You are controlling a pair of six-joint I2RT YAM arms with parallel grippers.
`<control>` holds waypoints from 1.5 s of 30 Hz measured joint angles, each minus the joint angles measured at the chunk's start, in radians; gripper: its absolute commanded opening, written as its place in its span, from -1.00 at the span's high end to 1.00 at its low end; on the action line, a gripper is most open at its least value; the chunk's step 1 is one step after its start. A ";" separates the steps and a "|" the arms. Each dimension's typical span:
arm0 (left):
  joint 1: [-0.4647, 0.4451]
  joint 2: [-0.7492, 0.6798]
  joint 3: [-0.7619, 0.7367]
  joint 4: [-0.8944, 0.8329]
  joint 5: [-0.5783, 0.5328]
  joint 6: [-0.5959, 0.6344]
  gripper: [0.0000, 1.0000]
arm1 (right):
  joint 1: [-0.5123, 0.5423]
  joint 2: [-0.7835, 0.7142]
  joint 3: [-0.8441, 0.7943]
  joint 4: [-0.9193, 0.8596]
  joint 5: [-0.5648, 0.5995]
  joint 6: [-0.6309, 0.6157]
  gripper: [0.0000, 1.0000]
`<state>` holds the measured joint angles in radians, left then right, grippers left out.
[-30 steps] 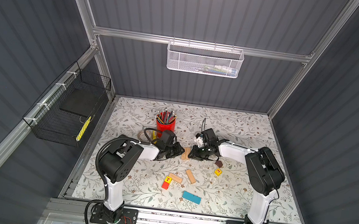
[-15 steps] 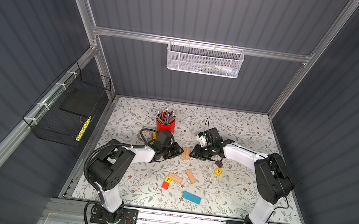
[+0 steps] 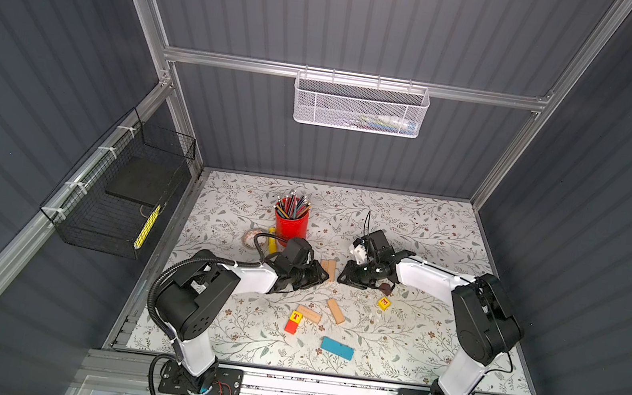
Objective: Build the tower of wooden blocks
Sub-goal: 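Open both grippers and lift them away from the paired blocks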
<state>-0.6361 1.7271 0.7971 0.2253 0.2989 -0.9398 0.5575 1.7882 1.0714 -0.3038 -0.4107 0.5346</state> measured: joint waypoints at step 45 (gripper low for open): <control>0.000 -0.498 -0.021 -0.469 -0.197 0.162 -0.01 | 0.262 -0.127 -0.005 -0.285 0.317 -0.040 -0.22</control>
<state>-0.6361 1.2293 0.7757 -0.2440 0.1020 -0.7776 0.8192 1.6615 1.0664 -0.5884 -0.0940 0.4946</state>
